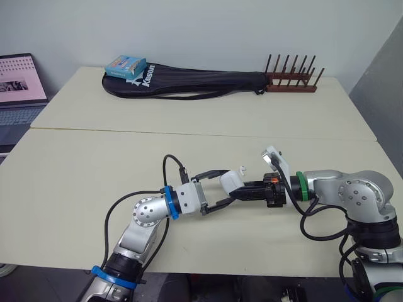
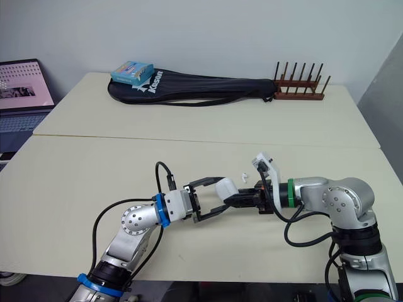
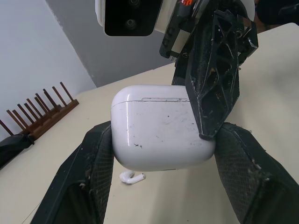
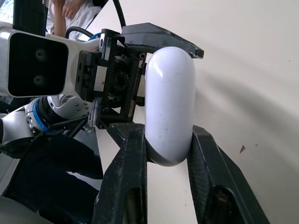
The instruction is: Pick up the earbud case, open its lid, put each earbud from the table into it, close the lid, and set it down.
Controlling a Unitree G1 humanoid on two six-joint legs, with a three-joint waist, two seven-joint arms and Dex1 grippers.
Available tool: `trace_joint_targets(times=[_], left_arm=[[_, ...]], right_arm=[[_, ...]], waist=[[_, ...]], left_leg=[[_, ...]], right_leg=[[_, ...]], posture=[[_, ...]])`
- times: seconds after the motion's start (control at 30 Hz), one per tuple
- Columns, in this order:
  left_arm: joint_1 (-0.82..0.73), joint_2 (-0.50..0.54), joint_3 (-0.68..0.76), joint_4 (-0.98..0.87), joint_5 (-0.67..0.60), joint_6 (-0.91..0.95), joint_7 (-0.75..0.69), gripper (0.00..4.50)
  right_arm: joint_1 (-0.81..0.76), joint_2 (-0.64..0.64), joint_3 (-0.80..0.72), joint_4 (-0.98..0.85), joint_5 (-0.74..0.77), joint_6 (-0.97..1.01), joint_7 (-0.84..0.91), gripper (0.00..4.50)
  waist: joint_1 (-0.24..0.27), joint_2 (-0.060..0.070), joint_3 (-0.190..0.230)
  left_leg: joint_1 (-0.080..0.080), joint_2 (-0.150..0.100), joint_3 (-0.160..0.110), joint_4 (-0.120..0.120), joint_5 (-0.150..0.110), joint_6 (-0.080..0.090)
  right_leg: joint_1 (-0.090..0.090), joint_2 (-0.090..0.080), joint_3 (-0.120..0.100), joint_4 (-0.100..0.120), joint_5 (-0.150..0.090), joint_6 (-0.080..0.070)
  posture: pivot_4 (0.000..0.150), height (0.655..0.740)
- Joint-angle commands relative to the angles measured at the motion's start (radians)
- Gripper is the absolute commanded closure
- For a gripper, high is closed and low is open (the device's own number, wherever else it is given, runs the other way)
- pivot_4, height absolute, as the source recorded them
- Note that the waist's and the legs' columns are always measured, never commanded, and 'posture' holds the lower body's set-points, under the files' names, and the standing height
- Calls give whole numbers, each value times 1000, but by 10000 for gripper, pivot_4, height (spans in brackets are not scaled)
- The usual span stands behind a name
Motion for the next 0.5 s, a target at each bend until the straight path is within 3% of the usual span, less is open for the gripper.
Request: trace_joint_targets(times=[0.03, 0.13, 0.2, 0.33, 0.5], left_arm=[[-5, -11, -8, -19, -5, -35, 10, 16898], [8, -9, -3, -32, -40, -33, -7, 16899], [11, -3, 1, -39, -54, 1, -10, 9771], [-3, 34, -1, -31, -46, 53, -37, 0], [-20, 104, -2, -54, -110, 236, -122, 0]], right_arm=[[-18, -5, -13, -8, 15, -8, 5, 37535], [-22, -14, -6, -8, 8, -17, 14, 37535], [-24, -26, 6, -12, -2, -28, 25, 37535], [-33, -62, 50, -19, -39, -70, 54, 37535], [-45, -98, 100, -23, -93, -128, 91, 37535]], waist=[[0, 0, 0], [0, 0, 0], [0, 0, 0], [0, 0, 0], [-1, 1, 0]], left_leg=[[0, 0, 0, 0, 0, 0], [0, 0, -1, 0, 0, 0], [-1, 0, -2, 0, 0, 0], [-2, 0, -5, 0, 0, 0], [-2, 1, -7, 0, 0, 0]], right_leg=[[0, 0, 0, 0, 0, 0], [0, 0, -1, 0, 0, 0], [0, 0, -2, 0, 0, 0], [0, 0, -6, 0, 0, 0], [1, 0, -9, 1, 0, 0]], posture=[[1500, 6871], [1500, 6871], [1500, 6871], [1500, 6871], [1500, 6871]])
